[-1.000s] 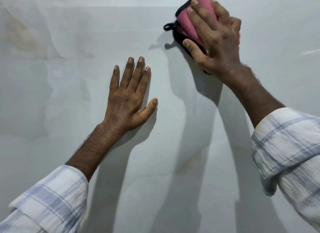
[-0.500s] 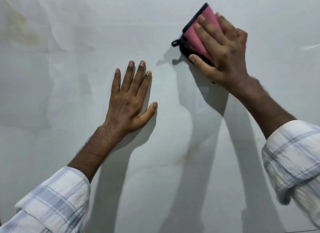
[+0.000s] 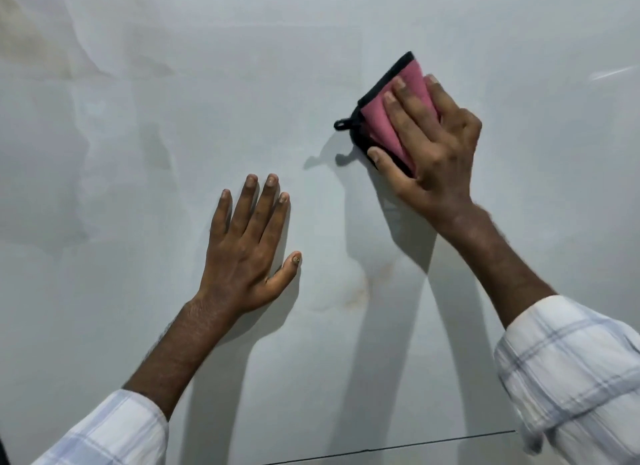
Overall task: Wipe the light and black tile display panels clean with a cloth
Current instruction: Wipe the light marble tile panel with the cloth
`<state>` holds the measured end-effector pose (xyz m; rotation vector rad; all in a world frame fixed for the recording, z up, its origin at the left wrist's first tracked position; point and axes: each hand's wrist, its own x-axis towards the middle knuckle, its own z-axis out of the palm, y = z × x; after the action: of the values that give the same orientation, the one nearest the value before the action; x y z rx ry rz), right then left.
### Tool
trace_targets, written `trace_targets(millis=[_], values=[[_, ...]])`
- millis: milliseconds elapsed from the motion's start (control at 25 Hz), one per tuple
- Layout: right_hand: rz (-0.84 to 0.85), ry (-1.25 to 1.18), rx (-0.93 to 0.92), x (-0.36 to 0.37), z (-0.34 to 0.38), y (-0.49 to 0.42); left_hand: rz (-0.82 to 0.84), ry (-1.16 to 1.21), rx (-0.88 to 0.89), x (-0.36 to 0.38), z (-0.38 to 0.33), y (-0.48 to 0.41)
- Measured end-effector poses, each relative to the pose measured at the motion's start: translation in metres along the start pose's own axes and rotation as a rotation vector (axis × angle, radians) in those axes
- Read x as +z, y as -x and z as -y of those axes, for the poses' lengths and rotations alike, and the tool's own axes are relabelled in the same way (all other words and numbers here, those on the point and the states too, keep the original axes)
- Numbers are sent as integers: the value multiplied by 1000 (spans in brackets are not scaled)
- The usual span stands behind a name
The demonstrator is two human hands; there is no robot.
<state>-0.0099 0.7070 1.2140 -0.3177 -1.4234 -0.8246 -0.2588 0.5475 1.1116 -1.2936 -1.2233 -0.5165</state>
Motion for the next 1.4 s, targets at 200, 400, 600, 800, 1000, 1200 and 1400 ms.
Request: trace_targets(millis=[200,400,600,800,1000,1200,1400], values=[[92,-144,-224,-8,57,77,-16,2,-5,1,-1,3],[113,-105,-249,-15,7,46,-21,12,-17,1,-3,2],[58,-87,21,-10,53,82,-14,16,-28,0,-3,4],[245,-247,-448,-26,45,106,-15,13,-23,1,-3,4],[70,-138,39,-21,39,76,-19,16,-31,0,-4,4],[288,-226,-114,-42,113,205,45,45,2,2,-17,39],[395,-277,-311,-51,76,202,107,65,-13,4,-33,84]])
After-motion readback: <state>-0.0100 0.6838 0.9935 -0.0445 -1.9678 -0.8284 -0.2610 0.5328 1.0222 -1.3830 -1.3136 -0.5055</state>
